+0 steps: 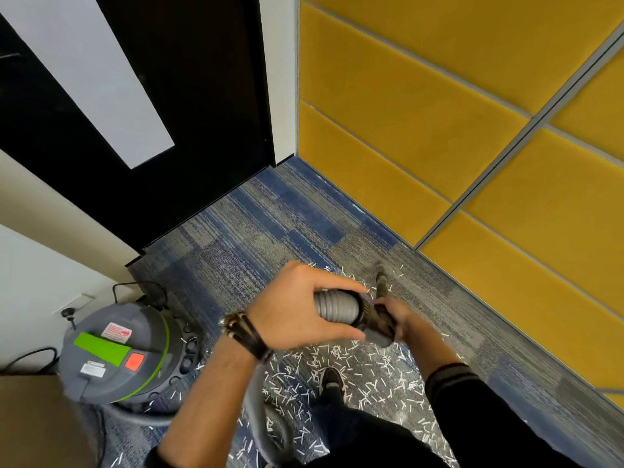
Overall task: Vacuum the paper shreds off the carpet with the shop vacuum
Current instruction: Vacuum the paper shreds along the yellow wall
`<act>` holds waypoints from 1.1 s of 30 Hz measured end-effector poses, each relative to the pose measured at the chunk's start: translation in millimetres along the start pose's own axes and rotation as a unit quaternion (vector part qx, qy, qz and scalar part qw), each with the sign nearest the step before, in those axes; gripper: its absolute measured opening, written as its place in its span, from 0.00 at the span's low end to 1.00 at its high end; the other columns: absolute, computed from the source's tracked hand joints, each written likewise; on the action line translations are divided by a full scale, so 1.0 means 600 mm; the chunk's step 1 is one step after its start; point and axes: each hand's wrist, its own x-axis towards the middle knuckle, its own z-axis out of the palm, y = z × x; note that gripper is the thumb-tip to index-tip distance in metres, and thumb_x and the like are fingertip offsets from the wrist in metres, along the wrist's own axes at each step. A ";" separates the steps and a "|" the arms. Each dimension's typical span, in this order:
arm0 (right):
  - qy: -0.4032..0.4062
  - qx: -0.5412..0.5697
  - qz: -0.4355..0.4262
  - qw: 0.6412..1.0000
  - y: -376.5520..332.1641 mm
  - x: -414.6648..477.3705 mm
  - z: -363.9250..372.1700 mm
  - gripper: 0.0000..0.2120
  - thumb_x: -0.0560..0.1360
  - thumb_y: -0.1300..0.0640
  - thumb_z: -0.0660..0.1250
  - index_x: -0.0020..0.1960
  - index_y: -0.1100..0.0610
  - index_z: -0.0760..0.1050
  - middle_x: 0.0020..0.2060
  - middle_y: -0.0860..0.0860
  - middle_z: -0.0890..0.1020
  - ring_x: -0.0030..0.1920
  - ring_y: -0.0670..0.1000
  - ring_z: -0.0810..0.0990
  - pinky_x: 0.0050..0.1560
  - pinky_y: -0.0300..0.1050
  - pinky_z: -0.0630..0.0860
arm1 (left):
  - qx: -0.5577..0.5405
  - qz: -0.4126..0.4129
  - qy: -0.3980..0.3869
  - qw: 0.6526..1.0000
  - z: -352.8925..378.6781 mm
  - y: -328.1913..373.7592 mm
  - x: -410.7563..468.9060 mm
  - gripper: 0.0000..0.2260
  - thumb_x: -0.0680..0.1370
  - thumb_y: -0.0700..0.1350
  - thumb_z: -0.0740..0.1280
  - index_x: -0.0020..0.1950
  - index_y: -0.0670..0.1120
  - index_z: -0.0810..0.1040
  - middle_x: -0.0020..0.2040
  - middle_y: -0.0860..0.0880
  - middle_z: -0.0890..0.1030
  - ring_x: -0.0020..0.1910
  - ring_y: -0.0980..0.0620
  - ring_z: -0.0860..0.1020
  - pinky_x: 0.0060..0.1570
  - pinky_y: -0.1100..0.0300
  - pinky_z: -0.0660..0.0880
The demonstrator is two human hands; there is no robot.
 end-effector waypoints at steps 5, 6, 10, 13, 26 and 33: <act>0.008 0.007 -0.017 1.000 -0.003 -0.020 0.043 0.09 0.80 0.56 0.59 0.55 0.60 0.67 0.39 0.59 0.78 0.35 0.58 0.79 0.36 0.50 0.81 | -0.018 -0.010 0.021 1.000 -0.046 -0.013 -0.016 0.25 0.66 0.50 0.85 0.62 0.54 0.86 0.55 0.59 0.87 0.56 0.64 0.83 0.64 0.59 0.79; 0.020 0.020 -0.031 0.999 -0.009 -0.020 0.040 0.08 0.79 0.57 0.60 0.55 0.60 0.67 0.38 0.59 0.77 0.35 0.58 0.78 0.37 0.50 0.80 | -0.021 -0.014 0.027 0.999 -0.046 -0.016 -0.015 0.25 0.66 0.50 0.85 0.62 0.54 0.86 0.55 0.59 0.87 0.56 0.64 0.83 0.65 0.58 0.79; 0.062 0.050 -0.066 0.995 -0.034 -0.035 -0.001 0.07 0.80 0.58 0.61 0.55 0.60 0.66 0.35 0.58 0.75 0.33 0.56 0.75 0.30 0.47 0.79 | -0.025 -0.036 0.010 0.999 -0.012 -0.033 0.001 0.26 0.65 0.51 0.85 0.62 0.57 0.85 0.56 0.59 0.87 0.57 0.64 0.83 0.67 0.57 0.78; 0.105 0.009 -0.051 0.993 -0.047 -0.022 -0.048 0.15 0.82 0.52 0.59 0.62 0.62 0.65 0.38 0.58 0.75 0.35 0.57 0.75 0.34 0.50 0.78 | -0.029 -0.069 0.018 0.997 0.030 -0.055 0.021 0.26 0.66 0.54 0.84 0.62 0.60 0.84 0.58 0.60 0.86 0.59 0.62 0.82 0.68 0.50 0.77; 0.090 -0.047 -0.002 0.995 0.010 0.002 0.009 0.12 0.82 0.54 0.57 0.59 0.62 0.67 0.43 0.59 0.77 0.39 0.57 0.78 0.36 0.50 0.81 | 0.049 -0.075 0.045 0.995 0.019 -0.064 -0.029 0.26 0.64 0.60 0.84 0.61 0.60 0.85 0.56 0.63 0.85 0.57 0.66 0.81 0.67 0.53 0.77; 0.092 0.010 -0.011 0.996 0.067 -0.044 -0.012 0.13 0.85 0.52 0.54 0.47 0.60 0.66 0.32 0.56 0.73 0.32 0.55 0.72 0.26 0.41 0.75 | 0.014 -0.064 -0.035 0.997 0.043 -0.041 -0.038 0.37 0.61 0.64 0.84 0.68 0.59 0.81 0.60 0.57 0.85 0.60 0.65 0.81 0.68 0.51 0.78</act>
